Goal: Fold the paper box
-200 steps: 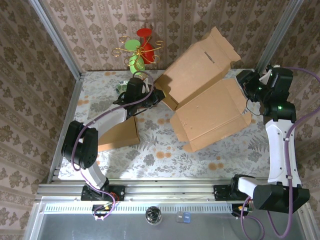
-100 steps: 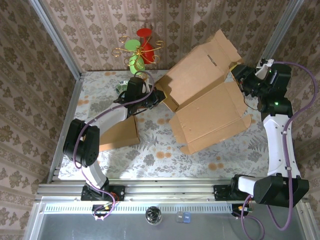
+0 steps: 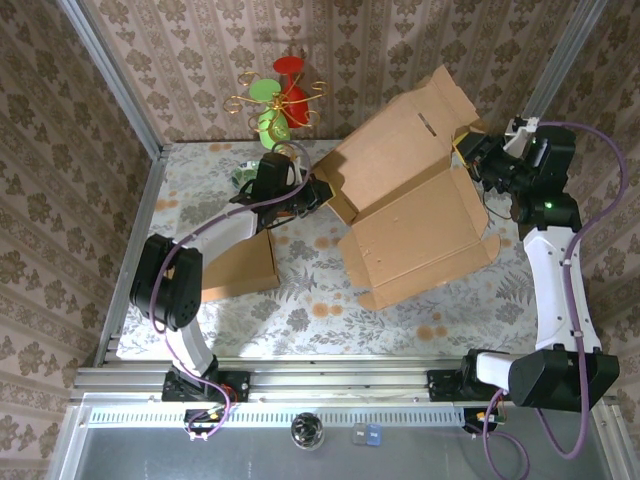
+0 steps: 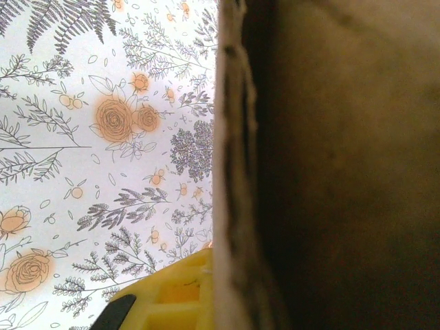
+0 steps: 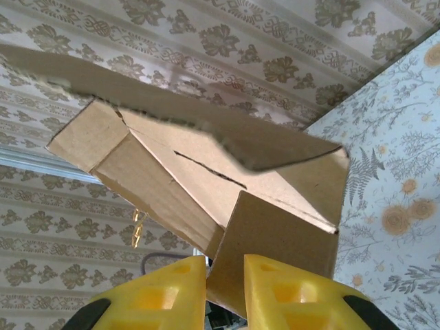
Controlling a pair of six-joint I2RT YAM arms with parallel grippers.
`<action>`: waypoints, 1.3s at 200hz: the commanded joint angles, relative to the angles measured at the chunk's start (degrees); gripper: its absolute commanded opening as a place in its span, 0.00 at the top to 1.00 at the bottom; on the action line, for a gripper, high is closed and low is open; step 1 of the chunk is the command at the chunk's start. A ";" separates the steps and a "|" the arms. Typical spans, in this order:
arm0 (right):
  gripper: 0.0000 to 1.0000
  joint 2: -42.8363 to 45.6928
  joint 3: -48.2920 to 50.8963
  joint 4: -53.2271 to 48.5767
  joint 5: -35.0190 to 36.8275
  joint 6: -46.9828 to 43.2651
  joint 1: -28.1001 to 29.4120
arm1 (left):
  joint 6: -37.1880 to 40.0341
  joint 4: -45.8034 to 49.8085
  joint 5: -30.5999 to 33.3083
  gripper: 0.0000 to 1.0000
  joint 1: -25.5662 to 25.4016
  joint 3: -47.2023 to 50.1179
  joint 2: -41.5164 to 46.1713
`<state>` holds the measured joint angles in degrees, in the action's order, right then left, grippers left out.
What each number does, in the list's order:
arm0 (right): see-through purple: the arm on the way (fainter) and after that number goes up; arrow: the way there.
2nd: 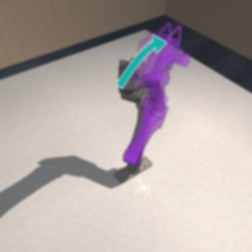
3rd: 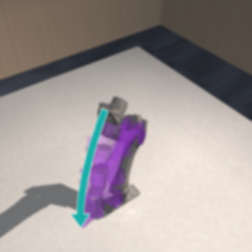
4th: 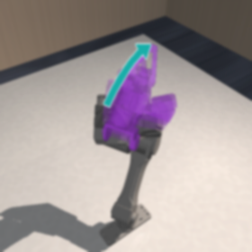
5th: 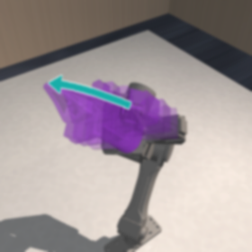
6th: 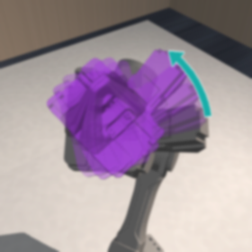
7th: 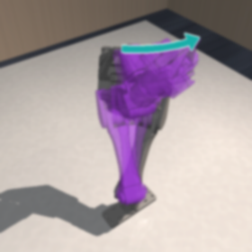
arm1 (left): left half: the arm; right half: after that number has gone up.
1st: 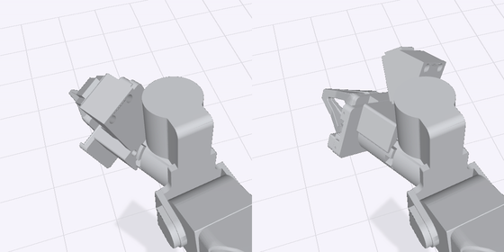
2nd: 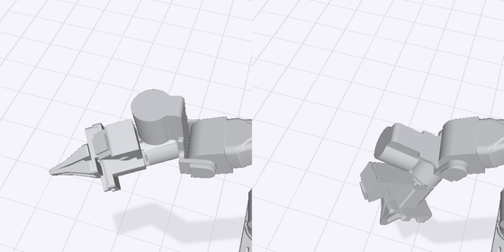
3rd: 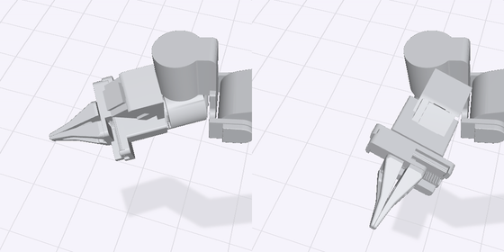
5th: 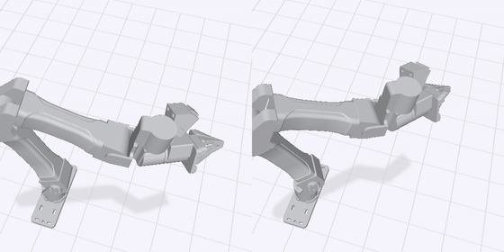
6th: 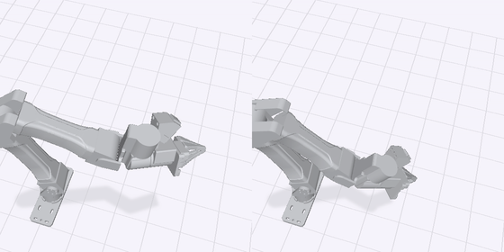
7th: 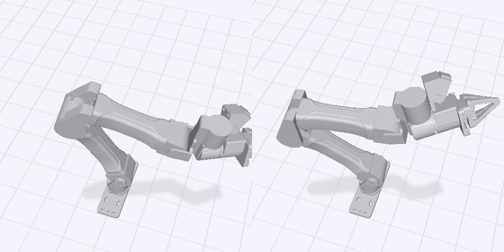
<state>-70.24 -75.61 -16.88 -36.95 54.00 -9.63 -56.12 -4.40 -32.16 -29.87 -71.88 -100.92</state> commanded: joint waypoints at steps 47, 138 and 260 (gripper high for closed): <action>0.76 -3.43 -6.33 -7.77 -0.16 -5.15 1.72 | 2.08 1.20 -1.73 1.00 -0.65 -3.70 -0.24; 0.60 0.81 -19.21 -4.59 11.18 -7.40 -2.46 | 14.65 5.64 -8.58 1.00 3.33 -8.05 -1.72; 0.65 -13.41 -19.67 8.89 -23.72 -4.63 -3.73 | 24.41 13.88 -16.52 1.00 8.04 -12.55 -4.96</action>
<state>-85.21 -96.49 -14.50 -51.59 50.06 -14.61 -33.76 8.01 -45.39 -22.35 -82.02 -105.21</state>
